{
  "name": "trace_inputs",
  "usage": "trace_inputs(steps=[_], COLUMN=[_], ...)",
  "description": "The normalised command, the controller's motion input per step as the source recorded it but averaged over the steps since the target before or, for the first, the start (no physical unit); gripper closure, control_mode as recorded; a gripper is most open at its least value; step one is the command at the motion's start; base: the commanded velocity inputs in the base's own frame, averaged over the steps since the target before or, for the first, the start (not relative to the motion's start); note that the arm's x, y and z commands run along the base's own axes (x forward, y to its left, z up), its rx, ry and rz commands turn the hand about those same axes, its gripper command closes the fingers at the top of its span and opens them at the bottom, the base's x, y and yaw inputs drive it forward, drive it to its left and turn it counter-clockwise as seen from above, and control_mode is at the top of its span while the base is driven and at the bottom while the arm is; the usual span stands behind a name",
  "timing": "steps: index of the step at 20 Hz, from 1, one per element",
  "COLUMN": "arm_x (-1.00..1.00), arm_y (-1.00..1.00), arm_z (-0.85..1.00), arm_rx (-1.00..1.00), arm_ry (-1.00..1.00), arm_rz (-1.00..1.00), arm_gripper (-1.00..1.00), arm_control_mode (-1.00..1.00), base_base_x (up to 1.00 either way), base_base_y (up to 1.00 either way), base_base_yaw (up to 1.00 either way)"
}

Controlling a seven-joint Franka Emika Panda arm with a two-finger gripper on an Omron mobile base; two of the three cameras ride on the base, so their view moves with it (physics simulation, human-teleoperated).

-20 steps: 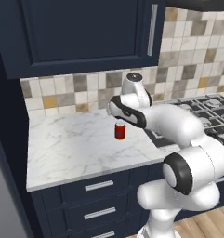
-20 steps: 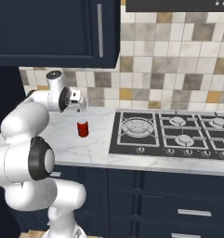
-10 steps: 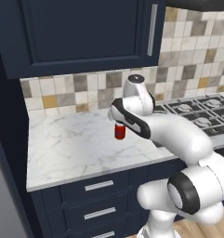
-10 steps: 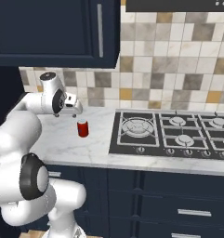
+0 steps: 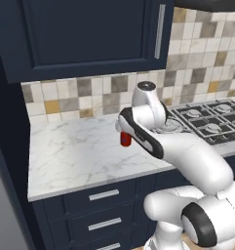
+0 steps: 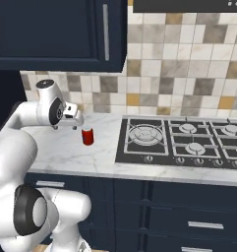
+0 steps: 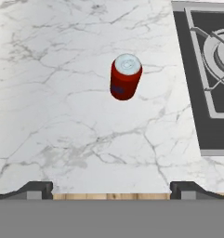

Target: Four empty soda cans are scattered around the kitchen. Gather all the cans and cluster them next to the stove for recycling.

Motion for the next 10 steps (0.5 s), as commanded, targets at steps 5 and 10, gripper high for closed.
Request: trace_inputs(steps=[5,10], arm_x=[-0.23,0.0], arm_y=[0.0,0.0], arm_z=[-0.01,0.0], arm_rx=[0.0,0.0], arm_ry=[0.0,0.0], arm_rz=[0.0,0.0], arm_gripper=[-1.0,-1.0], arm_control_mode=[-1.0,-1.0], base_base_x=[0.0,0.0], base_base_y=[0.0,0.0], base_base_yaw=[0.0,0.0])
